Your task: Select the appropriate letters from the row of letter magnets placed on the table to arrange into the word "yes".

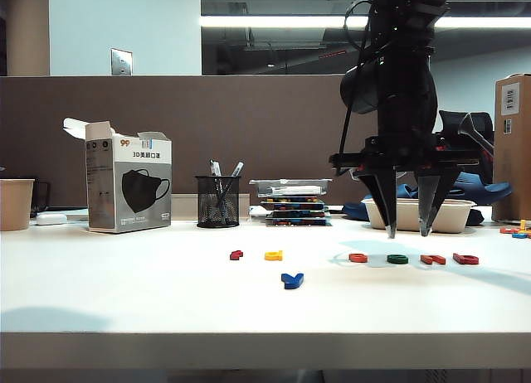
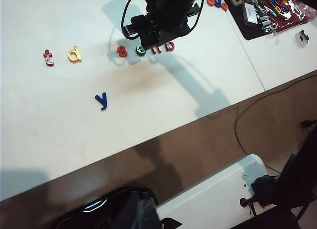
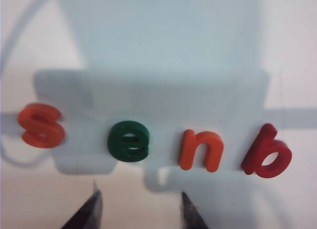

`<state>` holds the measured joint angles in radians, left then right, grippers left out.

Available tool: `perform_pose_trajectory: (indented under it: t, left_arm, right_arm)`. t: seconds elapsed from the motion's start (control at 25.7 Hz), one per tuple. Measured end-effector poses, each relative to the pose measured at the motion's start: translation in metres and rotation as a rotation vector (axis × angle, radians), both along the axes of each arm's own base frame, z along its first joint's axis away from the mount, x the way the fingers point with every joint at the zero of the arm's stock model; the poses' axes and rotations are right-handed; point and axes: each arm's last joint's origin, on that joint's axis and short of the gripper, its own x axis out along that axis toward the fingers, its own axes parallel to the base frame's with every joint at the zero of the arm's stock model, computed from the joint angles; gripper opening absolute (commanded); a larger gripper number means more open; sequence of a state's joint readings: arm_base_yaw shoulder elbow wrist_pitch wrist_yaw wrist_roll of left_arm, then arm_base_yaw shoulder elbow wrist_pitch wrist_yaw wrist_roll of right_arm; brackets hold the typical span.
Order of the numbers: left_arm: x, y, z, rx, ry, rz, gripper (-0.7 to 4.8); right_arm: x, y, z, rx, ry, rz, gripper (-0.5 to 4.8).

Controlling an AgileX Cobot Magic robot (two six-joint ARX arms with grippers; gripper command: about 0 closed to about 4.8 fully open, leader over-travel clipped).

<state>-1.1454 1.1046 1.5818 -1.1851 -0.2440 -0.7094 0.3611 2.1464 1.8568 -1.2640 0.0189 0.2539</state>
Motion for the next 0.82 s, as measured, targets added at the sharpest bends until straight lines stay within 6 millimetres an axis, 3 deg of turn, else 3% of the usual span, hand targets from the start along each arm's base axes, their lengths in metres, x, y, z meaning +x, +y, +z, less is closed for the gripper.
perform_pose_trajectory:
  t: [0.62, 0.82]
  left_arm:
    - [0.000, 0.000, 0.000, 0.000, 0.000, 0.000, -0.06]
    - [0.000, 0.000, 0.000, 0.000, 0.000, 0.000, -0.06]
  right_arm:
    - [0.005, 0.003, 0.000, 0.044, -0.049, 0.002, 1.79]
    - [-0.005, 0.004, -0.007, 0.016, 0.016, 0.011, 1.79]
